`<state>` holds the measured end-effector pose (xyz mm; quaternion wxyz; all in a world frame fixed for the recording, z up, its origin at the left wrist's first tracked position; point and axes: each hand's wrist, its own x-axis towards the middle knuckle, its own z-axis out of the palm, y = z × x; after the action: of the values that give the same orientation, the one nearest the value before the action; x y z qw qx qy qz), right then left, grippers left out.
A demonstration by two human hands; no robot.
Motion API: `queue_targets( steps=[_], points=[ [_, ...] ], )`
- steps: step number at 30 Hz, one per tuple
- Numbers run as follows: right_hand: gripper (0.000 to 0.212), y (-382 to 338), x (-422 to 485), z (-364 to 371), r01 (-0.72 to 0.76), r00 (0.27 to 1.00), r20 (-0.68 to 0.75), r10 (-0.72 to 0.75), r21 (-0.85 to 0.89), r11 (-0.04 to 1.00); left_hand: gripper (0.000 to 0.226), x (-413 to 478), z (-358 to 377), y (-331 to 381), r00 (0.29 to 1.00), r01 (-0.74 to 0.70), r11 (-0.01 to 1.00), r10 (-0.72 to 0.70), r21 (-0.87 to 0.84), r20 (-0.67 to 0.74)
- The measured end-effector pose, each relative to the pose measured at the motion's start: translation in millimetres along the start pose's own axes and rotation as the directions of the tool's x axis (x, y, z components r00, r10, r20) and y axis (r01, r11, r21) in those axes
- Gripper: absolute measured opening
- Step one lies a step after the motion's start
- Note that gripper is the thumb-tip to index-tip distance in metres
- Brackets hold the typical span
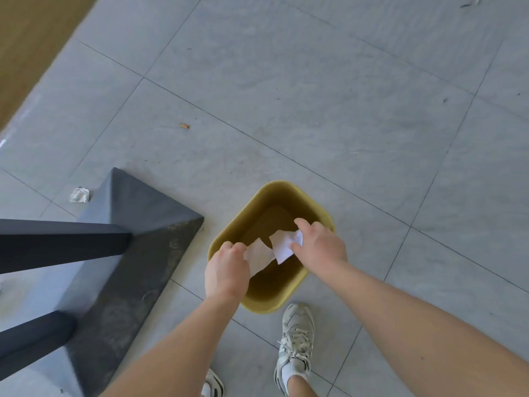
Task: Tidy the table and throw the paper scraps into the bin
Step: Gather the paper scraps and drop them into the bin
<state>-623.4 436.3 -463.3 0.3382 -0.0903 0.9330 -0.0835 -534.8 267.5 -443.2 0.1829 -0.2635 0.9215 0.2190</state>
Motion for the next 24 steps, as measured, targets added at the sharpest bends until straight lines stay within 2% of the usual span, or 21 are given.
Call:
queue_targets(
  steps=[2, 9, 16, 24],
  points=[
    [0.047, 2, -1, 3, 0.008, 1.0, -0.015, -0.008, 0.01, 1.0, 0.025, -2, 1, 0, 1.0, -0.013, 1.0, 0.013, 0.005, 0.015],
    [0.03, 1, -10, 0, 0.012, 0.998, -0.06, -0.009, 0.036, 0.999, 0.025, -10, -2, -2, 0.994, -0.08, 0.993, 0.072, 0.088, 0.085],
    [0.029, -4, -21, -4, 0.09, 0.992, -0.093, -0.09, -0.004, 0.996, 0.018, -17, -13, 0, 0.984, -0.168, 0.96, 0.151, 0.224, 0.092],
    [0.028, -15, -47, -21, 0.135, 0.985, -0.1, -0.138, -0.034, 0.99, 0.017, -37, -35, 8, 0.978, -0.208, 0.94, 0.194, 0.269, 0.075]
  ],
)
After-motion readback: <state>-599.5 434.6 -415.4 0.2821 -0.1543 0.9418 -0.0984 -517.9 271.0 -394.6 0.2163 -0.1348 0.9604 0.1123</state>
